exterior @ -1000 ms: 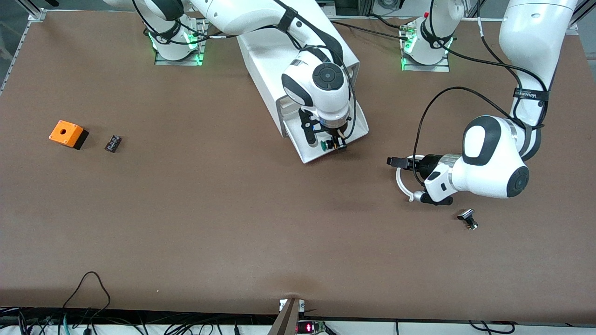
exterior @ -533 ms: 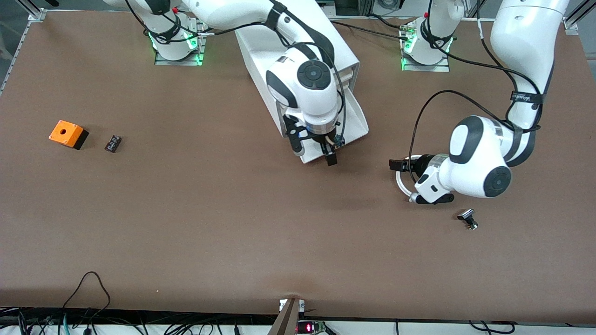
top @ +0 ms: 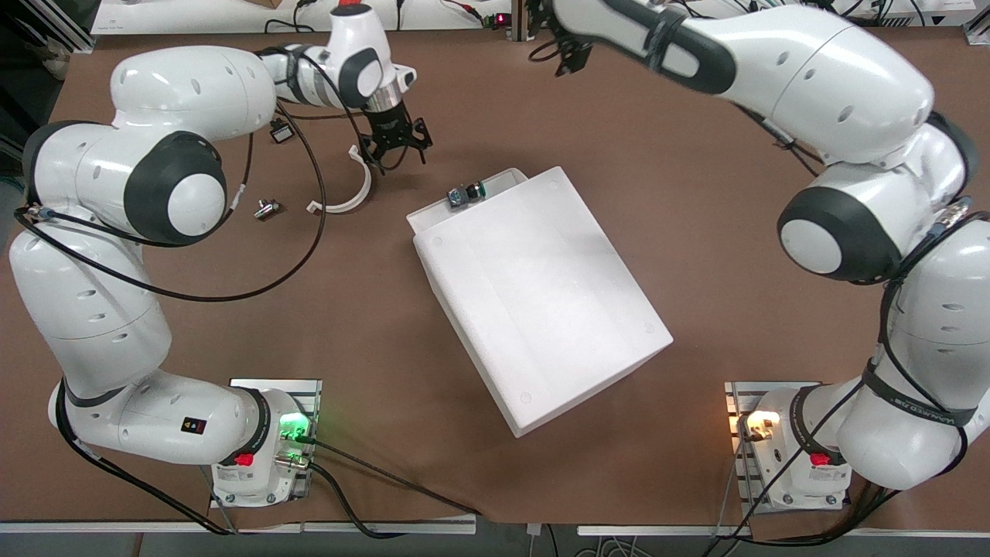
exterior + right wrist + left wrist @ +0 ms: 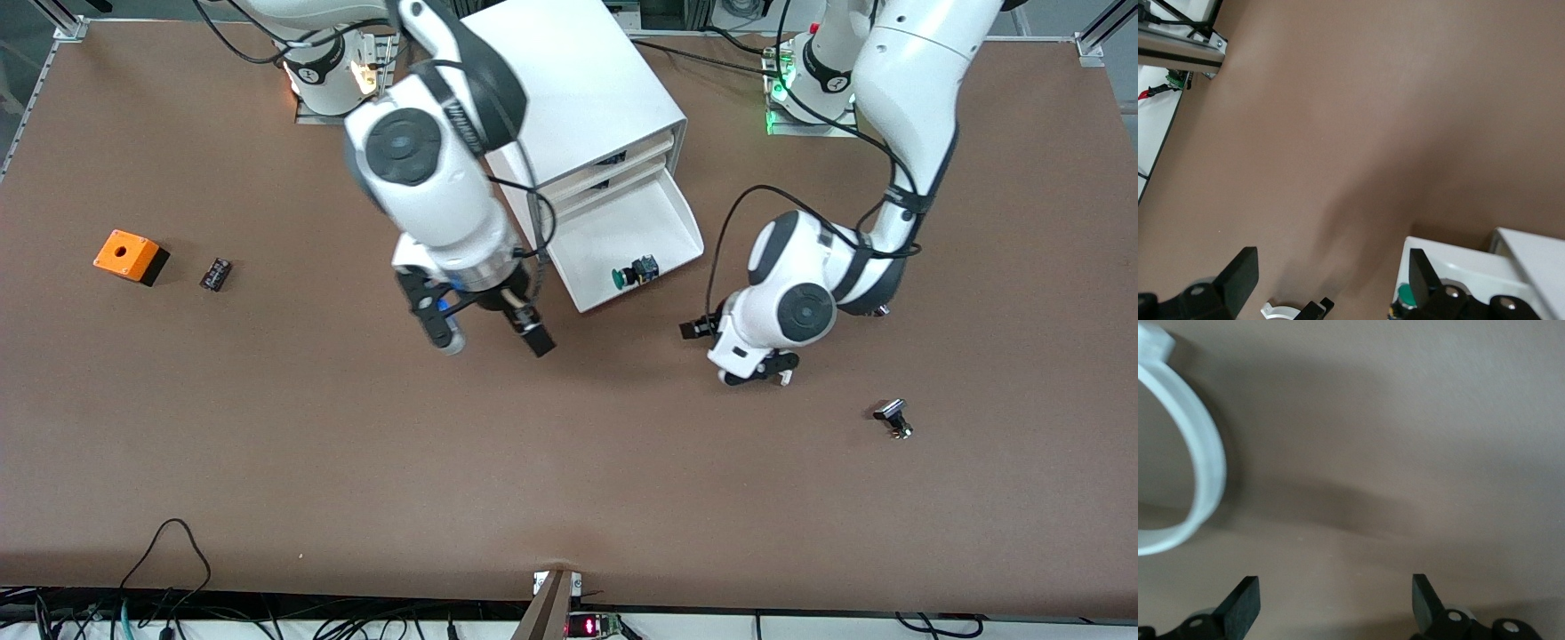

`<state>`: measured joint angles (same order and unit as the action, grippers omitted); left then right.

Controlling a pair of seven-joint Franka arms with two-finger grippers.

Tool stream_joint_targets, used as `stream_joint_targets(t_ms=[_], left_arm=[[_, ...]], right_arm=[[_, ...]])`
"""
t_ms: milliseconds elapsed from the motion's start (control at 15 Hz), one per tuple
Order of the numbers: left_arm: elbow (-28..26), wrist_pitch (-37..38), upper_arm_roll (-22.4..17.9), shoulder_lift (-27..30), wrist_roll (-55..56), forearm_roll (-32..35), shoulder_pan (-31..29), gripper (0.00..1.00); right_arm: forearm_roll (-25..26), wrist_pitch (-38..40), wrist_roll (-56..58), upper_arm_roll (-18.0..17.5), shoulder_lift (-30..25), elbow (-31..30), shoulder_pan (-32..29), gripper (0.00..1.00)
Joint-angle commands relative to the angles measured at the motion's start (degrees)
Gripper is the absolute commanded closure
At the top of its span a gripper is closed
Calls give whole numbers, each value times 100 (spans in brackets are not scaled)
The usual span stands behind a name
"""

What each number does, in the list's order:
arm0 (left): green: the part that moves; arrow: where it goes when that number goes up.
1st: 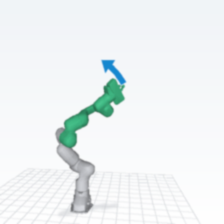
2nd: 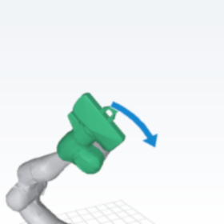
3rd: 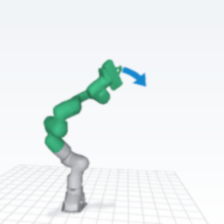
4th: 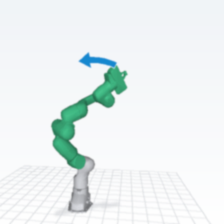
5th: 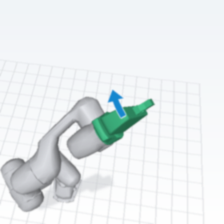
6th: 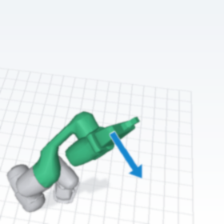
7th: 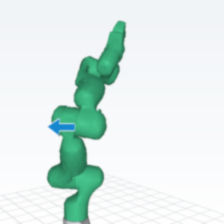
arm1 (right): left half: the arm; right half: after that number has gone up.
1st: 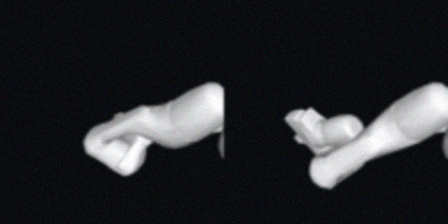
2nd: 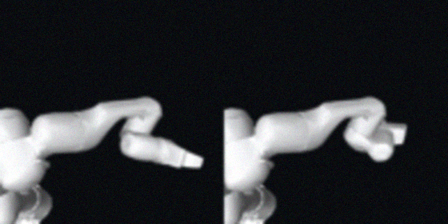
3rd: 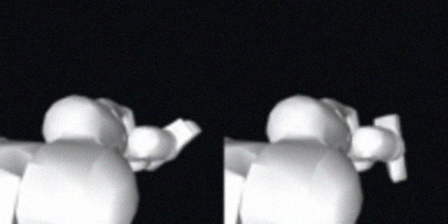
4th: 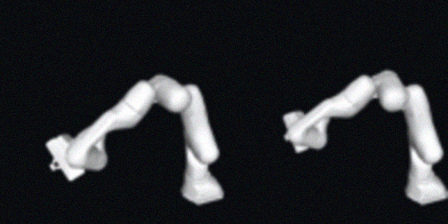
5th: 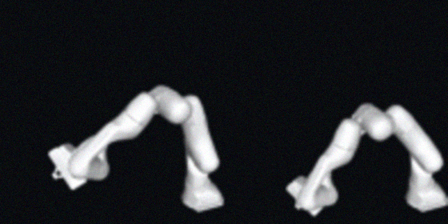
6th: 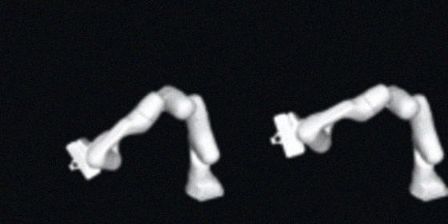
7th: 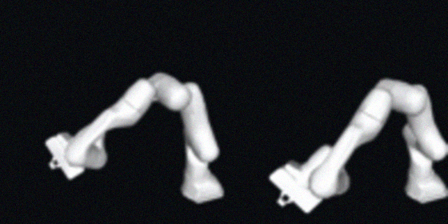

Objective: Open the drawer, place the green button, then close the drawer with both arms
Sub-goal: 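Push the drawer shut with the left gripper while the right gripper withdraws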

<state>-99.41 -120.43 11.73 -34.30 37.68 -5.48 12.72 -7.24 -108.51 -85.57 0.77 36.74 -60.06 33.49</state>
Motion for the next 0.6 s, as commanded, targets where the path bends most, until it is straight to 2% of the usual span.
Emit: stream_joint_targets(t_ms=[0,200,267,400,533], left_arm=[[-376,-270,4,292,510,161,204,0],[-543,-367,74,362,907,83,424,0],[-674,-376,231,450,908,74,373,0],[-929,-385,417,600,908,-14,328,0],[-983,-393,680,618,960,-373,328,0]], right_arm=[[-163,645,1065,-86,-271,-94,-457,0],[-155,1357,2549,-77,-517,-173,-1001,0],[-164,1472,3068,-77,-614,-251,-1168,0],[-146,1491,3921,-16,-903,-610,-1397,0],[-93,1508,4713,-33,-1133,-945,-1739,0]])
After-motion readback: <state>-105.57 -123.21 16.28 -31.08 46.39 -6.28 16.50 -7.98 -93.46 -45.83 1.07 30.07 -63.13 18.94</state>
